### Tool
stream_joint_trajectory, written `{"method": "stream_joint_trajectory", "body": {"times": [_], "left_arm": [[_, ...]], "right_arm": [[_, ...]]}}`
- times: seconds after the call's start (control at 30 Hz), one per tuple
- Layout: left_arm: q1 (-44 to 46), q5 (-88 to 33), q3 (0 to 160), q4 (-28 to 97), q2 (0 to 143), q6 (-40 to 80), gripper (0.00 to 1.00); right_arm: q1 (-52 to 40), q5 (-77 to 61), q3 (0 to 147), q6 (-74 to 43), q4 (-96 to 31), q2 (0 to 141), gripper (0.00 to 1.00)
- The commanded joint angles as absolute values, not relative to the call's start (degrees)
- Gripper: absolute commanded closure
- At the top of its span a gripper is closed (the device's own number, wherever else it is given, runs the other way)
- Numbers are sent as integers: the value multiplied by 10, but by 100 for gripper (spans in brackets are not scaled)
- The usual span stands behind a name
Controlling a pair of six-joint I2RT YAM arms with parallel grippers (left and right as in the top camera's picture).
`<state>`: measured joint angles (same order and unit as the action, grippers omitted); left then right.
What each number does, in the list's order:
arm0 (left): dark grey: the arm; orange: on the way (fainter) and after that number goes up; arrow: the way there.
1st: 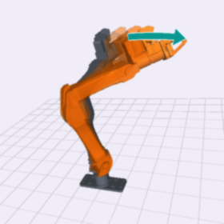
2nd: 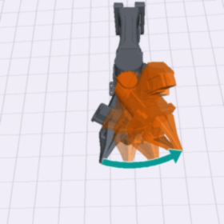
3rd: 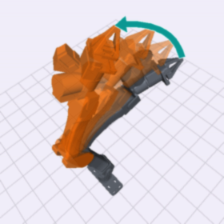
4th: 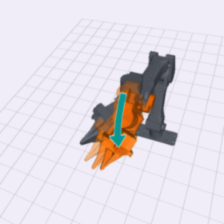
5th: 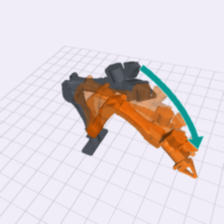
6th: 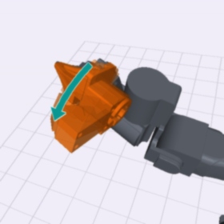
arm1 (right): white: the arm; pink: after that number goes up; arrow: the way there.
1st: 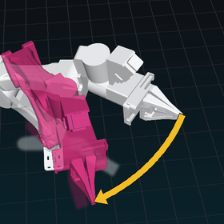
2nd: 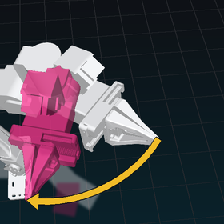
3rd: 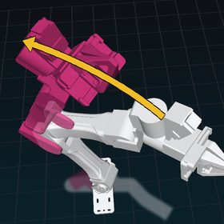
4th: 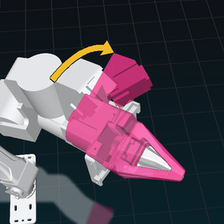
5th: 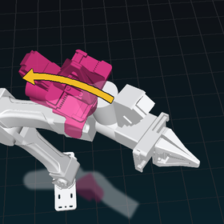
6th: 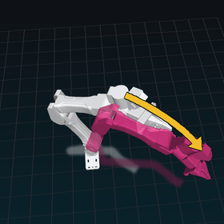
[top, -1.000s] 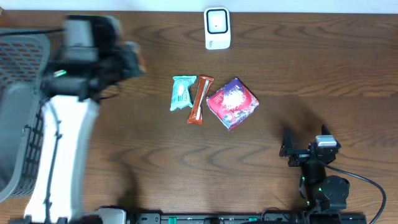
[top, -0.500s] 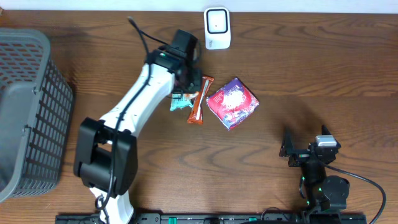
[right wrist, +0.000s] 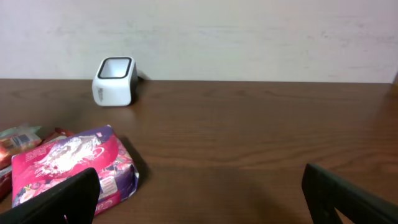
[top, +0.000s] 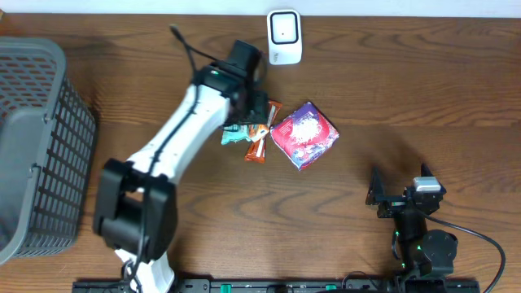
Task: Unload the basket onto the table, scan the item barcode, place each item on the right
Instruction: 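Hold the orange pack toward the scanner and lower it near the others, then reach the right gripper to the purple-red box and grasp it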
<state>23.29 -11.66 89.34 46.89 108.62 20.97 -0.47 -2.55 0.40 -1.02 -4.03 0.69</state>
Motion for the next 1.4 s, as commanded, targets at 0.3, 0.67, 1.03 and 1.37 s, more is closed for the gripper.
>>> {"method": "stream_joint_trajectory", "body": {"times": [0.3,0.67,1.03,1.37], "left_arm": [[111,-16,897,733,974,207,2],[99,-17,886,758,974,211,2],[99,-17,886,758,974,211,2],[99,-17,886,758,974,211,2]], "right_arm": [[-8,-23,3,-16,-43,4,1],[-8,-362,3,-363,118,4,1],[-8,-321,75,-447,366,9,1],[-8,-275,508,-71,-290,268,1]]}}
